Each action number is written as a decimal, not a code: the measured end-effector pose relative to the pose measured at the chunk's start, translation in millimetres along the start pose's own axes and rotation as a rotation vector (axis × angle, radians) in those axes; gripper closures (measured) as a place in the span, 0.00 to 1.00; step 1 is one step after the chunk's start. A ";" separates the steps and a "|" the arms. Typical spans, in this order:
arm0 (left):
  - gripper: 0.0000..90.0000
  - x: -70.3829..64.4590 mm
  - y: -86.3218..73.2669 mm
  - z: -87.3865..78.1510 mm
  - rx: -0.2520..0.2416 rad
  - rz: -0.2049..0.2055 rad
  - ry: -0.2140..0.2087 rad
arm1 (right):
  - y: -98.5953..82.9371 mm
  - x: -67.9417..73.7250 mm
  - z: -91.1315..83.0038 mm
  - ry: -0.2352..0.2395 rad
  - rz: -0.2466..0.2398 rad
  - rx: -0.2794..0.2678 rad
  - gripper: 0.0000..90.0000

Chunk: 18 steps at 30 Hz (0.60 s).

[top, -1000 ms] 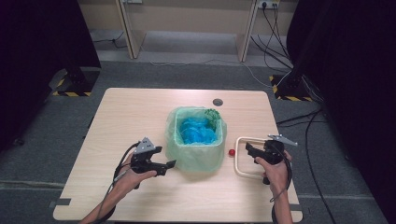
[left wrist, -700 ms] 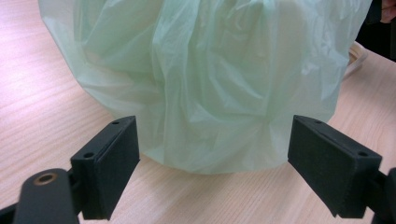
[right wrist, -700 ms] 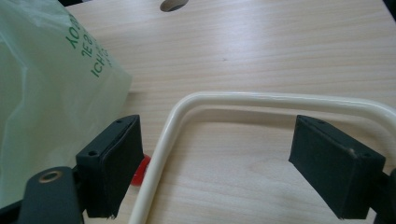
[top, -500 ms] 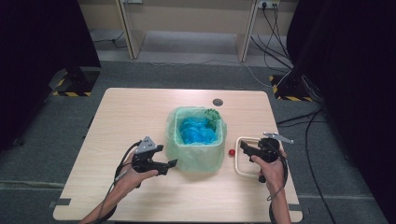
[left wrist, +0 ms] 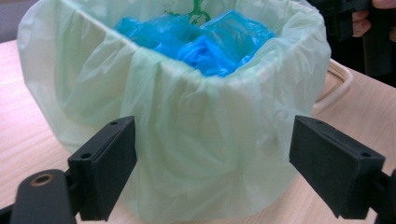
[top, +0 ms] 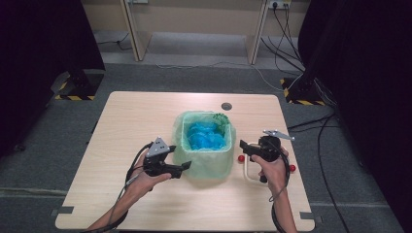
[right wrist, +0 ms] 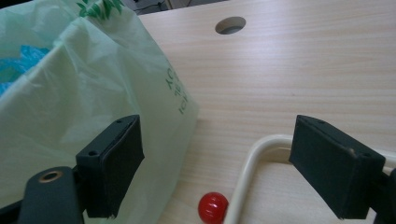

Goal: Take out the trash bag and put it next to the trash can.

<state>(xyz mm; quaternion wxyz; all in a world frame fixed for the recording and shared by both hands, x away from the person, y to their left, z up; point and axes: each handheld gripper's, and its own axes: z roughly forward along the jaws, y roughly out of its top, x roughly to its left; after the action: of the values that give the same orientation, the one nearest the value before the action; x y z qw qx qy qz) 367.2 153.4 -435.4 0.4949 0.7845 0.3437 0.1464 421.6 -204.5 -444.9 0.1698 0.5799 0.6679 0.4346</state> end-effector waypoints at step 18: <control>0.75 1.5 2.9 -8.2 -0.022 -0.019 0.027 | 41.4 25.3 6.5 0.029 -0.009 -0.046 0.22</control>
<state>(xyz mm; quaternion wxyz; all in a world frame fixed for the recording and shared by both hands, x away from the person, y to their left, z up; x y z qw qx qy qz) 364.8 159.1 -429.2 0.5000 0.7737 0.3563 0.1561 445.4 -180.7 -409.4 0.1752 0.5664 0.6628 0.4574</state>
